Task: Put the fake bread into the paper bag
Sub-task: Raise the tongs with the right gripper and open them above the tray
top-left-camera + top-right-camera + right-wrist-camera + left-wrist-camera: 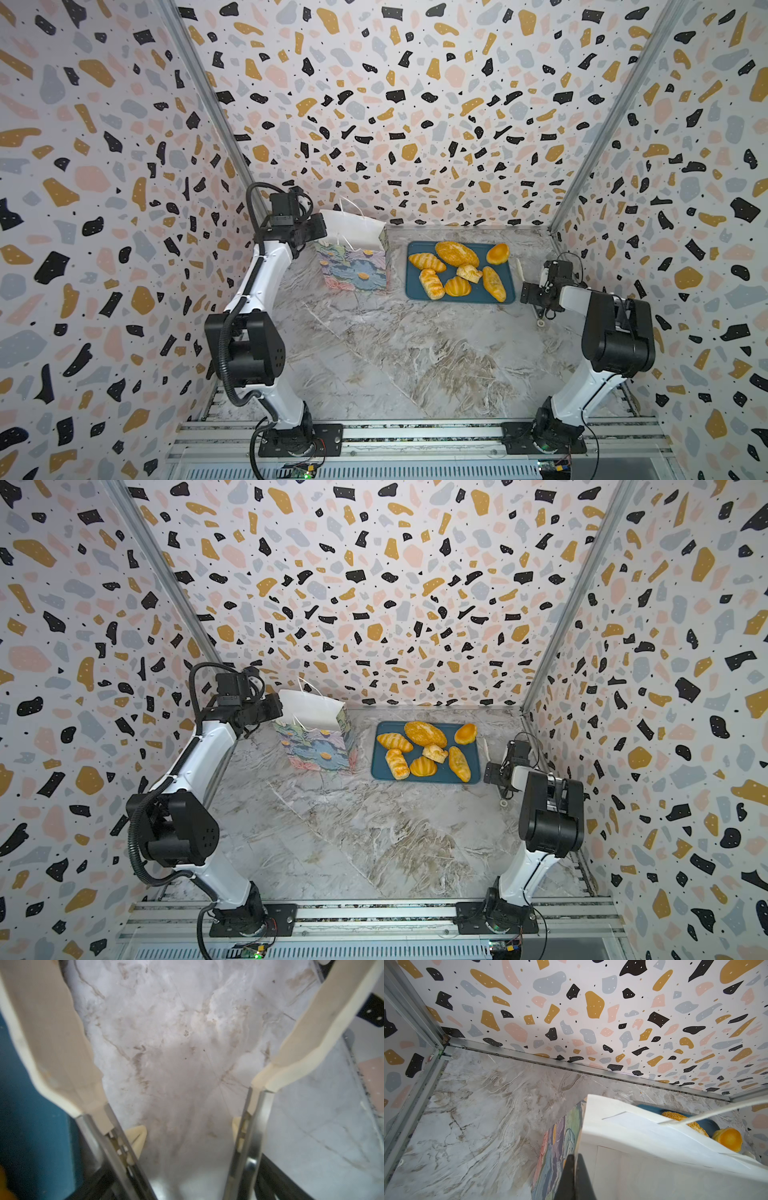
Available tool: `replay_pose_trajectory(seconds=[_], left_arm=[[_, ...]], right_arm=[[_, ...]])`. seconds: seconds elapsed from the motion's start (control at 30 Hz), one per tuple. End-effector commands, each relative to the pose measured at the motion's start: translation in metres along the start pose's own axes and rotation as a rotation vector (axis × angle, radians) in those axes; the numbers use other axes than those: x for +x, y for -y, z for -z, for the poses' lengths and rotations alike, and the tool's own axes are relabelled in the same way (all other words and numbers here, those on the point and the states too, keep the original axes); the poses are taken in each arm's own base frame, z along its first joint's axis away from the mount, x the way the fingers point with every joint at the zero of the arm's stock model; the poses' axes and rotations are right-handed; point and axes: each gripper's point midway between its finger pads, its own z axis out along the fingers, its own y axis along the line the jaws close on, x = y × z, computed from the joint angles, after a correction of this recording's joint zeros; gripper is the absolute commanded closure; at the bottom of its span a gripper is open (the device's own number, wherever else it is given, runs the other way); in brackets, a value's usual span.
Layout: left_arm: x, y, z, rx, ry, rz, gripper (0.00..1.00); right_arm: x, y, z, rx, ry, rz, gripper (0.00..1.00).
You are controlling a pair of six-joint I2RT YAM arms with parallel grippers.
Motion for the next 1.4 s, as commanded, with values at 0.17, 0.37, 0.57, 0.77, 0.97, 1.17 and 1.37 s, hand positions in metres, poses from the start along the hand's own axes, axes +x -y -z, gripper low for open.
replay_pose_trajectory(seconds=[0.17, 0.37, 0.57, 0.77, 0.97, 1.17, 1.37], left_arm=[[-0.016, 0.008, 0.015, 0.032, 0.07, 0.005, 1.0], [-0.017, 0.008, 0.014, 0.033, 0.073, 0.012, 1.0], [-0.016, 0.008, 0.014, 0.034, 0.075, 0.019, 1.0], [-0.016, 0.008, 0.013, 0.037, 0.074, 0.03, 1.0], [-0.017, 0.009, 0.013, 0.043, 0.075, 0.034, 1.0], [-0.016, 0.011, 0.013, 0.056, 0.071, 0.035, 1.0], [-0.016, 0.013, 0.014, 0.065, 0.074, 0.033, 1.0]], right_arm=[[-0.021, -0.004, 0.007, -0.028, 0.034, 0.003, 0.26], [-0.028, -0.006, 0.029, -0.011, 0.062, 0.001, 0.34], [-0.026, -0.006, 0.051, 0.024, 0.059, 0.016, 0.34], [-0.032, -0.018, 0.08, 0.012, 0.087, 0.04, 0.34], [-0.042, -0.037, 0.115, -0.021, 0.129, 0.084, 0.34], [-0.045, -0.076, 0.153, -0.086, 0.182, 0.206, 0.34], [-0.045, -0.101, 0.18, -0.138, 0.213, 0.254, 0.33]])
